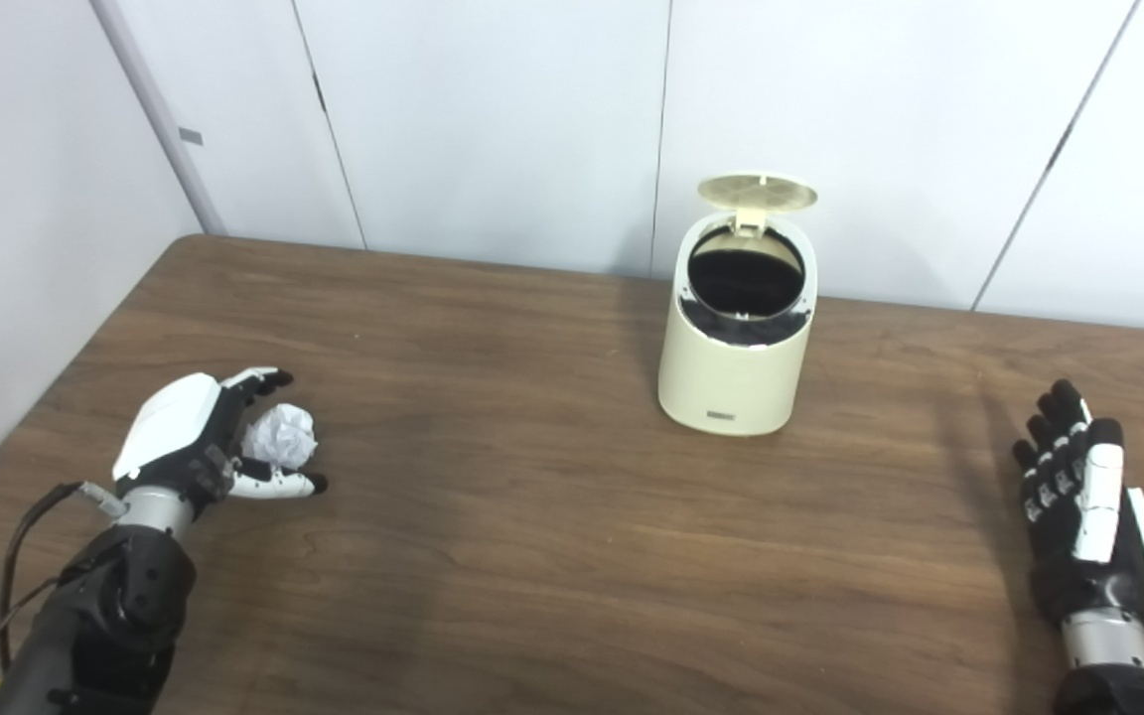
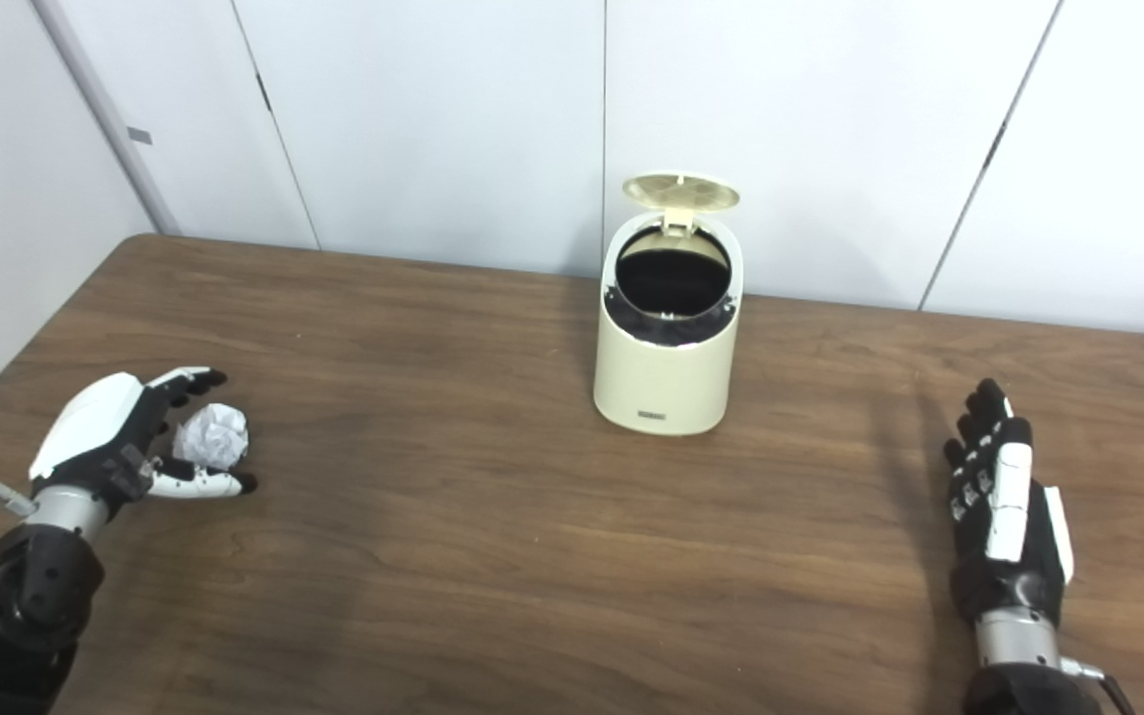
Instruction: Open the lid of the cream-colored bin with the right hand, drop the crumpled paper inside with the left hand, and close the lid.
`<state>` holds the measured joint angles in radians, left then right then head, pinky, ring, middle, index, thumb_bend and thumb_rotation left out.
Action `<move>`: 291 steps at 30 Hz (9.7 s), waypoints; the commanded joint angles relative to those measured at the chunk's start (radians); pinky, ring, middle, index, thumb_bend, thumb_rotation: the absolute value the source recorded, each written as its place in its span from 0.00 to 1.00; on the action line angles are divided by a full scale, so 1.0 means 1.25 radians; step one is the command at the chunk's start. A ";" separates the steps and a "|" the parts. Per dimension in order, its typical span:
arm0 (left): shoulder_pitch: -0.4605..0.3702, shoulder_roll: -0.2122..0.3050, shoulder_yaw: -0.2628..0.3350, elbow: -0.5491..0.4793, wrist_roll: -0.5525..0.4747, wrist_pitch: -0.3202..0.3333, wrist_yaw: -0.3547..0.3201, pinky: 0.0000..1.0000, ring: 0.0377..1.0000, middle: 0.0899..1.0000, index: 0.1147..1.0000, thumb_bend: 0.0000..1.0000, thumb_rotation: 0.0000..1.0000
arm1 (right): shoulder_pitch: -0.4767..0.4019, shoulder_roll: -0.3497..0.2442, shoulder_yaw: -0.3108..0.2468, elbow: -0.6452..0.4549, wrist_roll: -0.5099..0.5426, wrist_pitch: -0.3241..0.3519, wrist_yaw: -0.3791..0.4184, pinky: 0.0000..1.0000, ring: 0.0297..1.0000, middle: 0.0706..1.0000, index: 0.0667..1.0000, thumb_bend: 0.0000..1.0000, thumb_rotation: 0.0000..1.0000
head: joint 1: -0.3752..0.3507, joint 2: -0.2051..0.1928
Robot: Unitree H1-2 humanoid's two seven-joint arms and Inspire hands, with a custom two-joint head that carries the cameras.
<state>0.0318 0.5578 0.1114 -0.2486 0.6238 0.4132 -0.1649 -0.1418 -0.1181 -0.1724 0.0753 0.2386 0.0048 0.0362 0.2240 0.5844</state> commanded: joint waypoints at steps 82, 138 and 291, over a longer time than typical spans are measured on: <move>-0.134 -0.087 -0.034 -0.061 0.050 -0.043 0.104 0.37 0.36 0.43 0.43 0.50 0.00 | -0.008 0.019 0.002 0.029 0.014 0.003 0.014 1.00 0.99 0.98 0.96 0.48 1.00 | -0.091 -0.031; -0.377 -0.311 -0.220 -0.049 0.141 -0.060 0.069 0.34 0.38 0.44 0.43 0.47 0.00 | -0.012 0.045 0.025 0.087 -0.031 -0.067 0.009 0.97 0.94 0.94 0.91 0.42 0.93 | -0.156 -0.091; -0.574 -0.404 -0.337 0.272 0.273 -0.051 0.141 0.55 0.61 0.60 0.56 0.78 0.00 | 0.004 0.040 0.053 0.086 -0.045 -0.060 0.018 0.96 0.90 0.90 0.88 0.42 0.88 | -0.164 -0.045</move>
<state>-0.6605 0.0348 -0.3362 0.1175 0.9705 0.3622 -0.0447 -0.1794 -0.0754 -0.1119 0.1249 0.1845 -0.0458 0.0444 0.0184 0.5277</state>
